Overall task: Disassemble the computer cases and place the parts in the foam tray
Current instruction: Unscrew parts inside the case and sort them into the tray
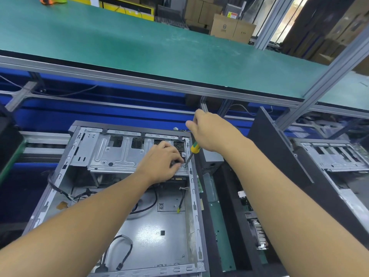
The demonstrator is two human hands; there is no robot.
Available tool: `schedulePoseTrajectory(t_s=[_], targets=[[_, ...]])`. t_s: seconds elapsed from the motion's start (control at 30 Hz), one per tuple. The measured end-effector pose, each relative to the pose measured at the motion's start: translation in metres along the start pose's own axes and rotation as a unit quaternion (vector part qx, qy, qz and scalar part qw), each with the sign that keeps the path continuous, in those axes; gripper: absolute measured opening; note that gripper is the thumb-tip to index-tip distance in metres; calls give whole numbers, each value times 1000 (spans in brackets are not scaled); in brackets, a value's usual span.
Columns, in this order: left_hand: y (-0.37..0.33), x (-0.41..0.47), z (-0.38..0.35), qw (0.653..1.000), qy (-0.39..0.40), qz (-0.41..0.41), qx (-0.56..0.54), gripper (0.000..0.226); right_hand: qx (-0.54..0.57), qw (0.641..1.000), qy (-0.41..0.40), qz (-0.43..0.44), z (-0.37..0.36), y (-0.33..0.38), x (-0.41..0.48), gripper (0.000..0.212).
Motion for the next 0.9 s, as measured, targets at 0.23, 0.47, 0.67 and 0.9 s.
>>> schedulePoseTrajectory(t_s=[0.23,0.47,0.67,0.9], targets=[[-3,-3,-1,999,-10,-42,16,26,87,994,53,31,5,4,-3,11],[-7,5,-3,1000,19,-3,7,28,-146,986,-78,-25,-3,2,-7,39],[-21,5,-1,999,4,39,30,21,-4,998,56,26,7,2,-6,26],[-32,7,0,996,-6,49,76,19,-40,999,-23,-19,5,-2,-10,26]])
Point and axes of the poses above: each hand's wrist, its own x-axis towards the middle knuckle, its own z-axis out of the back of the hand, y = z × x, the point moved 2 cm from there along x, towards the middle knuckle, and after that the axes turned 1 degree about x, right-handed, at the moved point
